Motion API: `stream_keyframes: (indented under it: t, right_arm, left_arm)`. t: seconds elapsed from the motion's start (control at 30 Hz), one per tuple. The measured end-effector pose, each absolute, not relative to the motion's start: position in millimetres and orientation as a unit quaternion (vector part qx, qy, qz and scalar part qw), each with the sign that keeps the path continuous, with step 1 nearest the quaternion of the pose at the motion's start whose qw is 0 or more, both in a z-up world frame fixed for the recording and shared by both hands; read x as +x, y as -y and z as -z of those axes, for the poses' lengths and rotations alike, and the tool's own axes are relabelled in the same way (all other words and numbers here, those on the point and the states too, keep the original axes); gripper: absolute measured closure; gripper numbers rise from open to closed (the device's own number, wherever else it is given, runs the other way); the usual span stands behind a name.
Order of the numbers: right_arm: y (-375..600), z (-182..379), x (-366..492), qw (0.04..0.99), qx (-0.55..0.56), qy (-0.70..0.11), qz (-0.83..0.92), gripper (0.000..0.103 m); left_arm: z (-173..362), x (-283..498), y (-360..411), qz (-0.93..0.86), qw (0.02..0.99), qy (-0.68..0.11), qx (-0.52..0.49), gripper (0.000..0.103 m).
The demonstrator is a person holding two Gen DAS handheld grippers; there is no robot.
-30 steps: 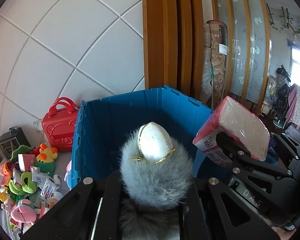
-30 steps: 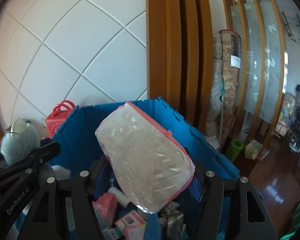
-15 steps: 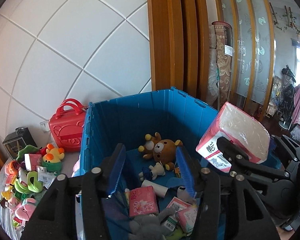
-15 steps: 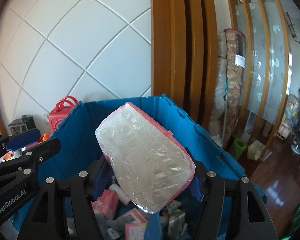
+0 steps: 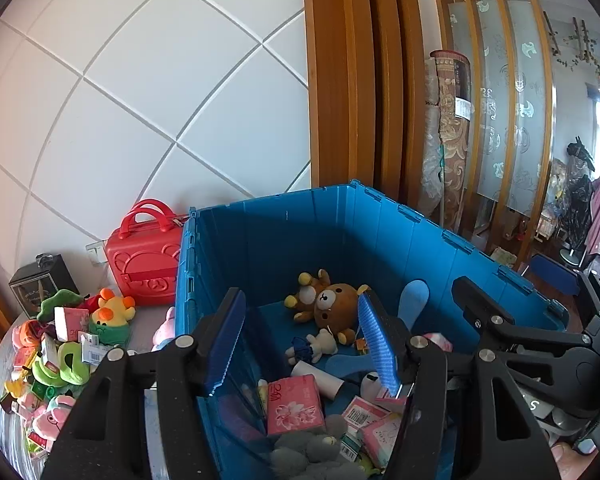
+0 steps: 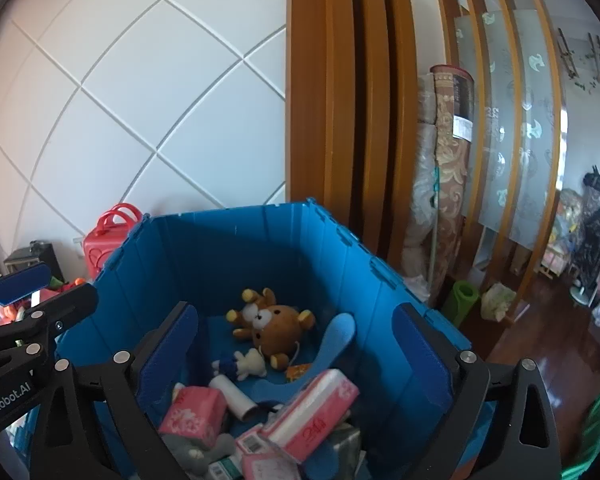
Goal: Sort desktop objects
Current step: 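Open both tools to drop the keychain and tissue pack into the crate, then move both tools back over the pile of items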
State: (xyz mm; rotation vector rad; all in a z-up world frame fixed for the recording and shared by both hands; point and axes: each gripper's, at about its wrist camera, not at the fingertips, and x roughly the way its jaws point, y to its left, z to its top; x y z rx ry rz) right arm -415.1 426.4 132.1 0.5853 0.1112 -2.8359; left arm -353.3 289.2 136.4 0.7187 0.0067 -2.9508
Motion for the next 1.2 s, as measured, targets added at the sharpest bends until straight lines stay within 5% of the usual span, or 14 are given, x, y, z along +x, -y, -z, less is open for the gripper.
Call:
stream_keyframes:
  t: [0.3,0.5,1.2]
  right_arm:
    - [-422.0,-140.8,-402.2,0.118,0.2,-0.043,0.972,0.0]
    - [-411.8,-145.6,-390.2,0.127,0.2,-0.052,0.97,0.0]
    - [-344.4,-125.0,-365.8,0.229,0.221,-0.076,0.945,0.0]
  left_arm:
    - [-145.9,-334.6,-275.6,0.973,0.055,-0.006,0.226,0.045]
    - [-153.3,-314.7,-262.4,0.976,0.07,-0.003,0.208,0.033]
    - [-129.5,-259.4,-186.5,0.965,0.155,-0.045,0.208,0.033]
